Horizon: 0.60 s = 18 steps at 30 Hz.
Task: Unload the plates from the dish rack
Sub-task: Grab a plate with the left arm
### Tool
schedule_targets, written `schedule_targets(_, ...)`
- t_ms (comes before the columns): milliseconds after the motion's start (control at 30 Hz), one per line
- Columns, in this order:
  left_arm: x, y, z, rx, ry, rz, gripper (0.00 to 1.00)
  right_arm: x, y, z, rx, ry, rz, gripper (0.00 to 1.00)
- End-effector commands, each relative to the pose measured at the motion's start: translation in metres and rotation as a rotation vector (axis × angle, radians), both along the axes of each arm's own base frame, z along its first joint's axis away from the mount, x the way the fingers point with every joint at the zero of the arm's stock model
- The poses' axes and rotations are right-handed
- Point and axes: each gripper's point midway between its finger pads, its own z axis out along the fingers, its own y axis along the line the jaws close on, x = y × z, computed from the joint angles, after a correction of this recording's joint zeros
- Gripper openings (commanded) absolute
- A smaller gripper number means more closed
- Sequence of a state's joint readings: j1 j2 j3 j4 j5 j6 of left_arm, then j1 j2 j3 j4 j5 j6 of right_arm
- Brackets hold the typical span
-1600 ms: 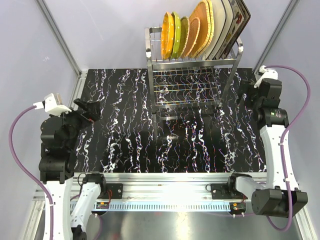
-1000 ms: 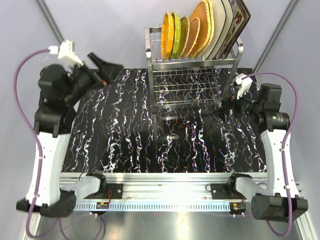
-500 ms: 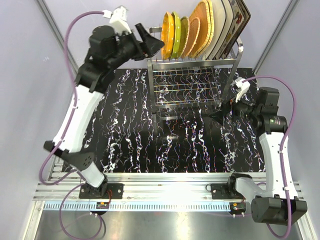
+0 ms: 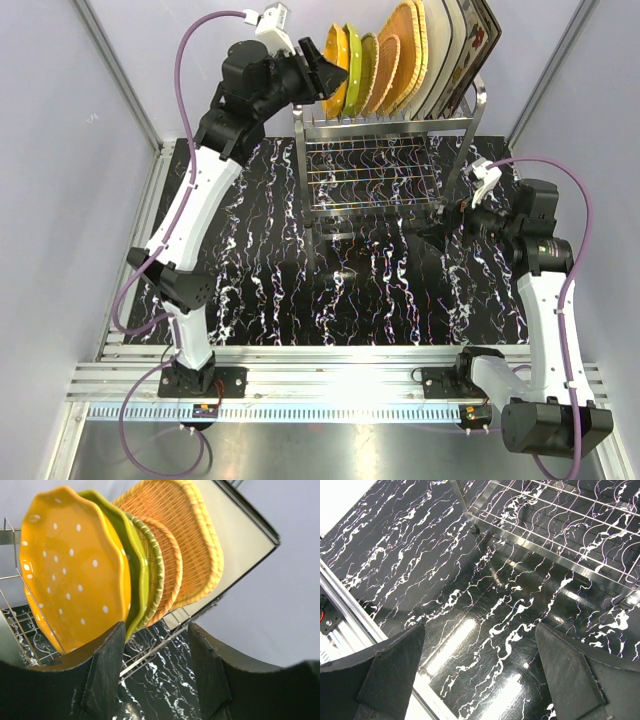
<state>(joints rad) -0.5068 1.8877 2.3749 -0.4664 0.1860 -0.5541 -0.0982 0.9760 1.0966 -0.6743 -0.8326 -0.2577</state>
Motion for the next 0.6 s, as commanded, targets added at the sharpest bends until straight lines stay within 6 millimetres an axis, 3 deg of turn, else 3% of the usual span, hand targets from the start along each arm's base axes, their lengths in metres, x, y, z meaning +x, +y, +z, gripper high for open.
schedule_targets(0,0.005,-0.002,0.022,-0.016,-0.095,0.014,0.54,-0.002,0.004,0.011,0.009,-0.055,0.020,1.00)
schedule_targets(567,0.030,-0.013,-0.014,0.072,-0.086,0.036,0.43,-0.002,0.002,0.010,-0.001,-0.063,0.013,1.00)
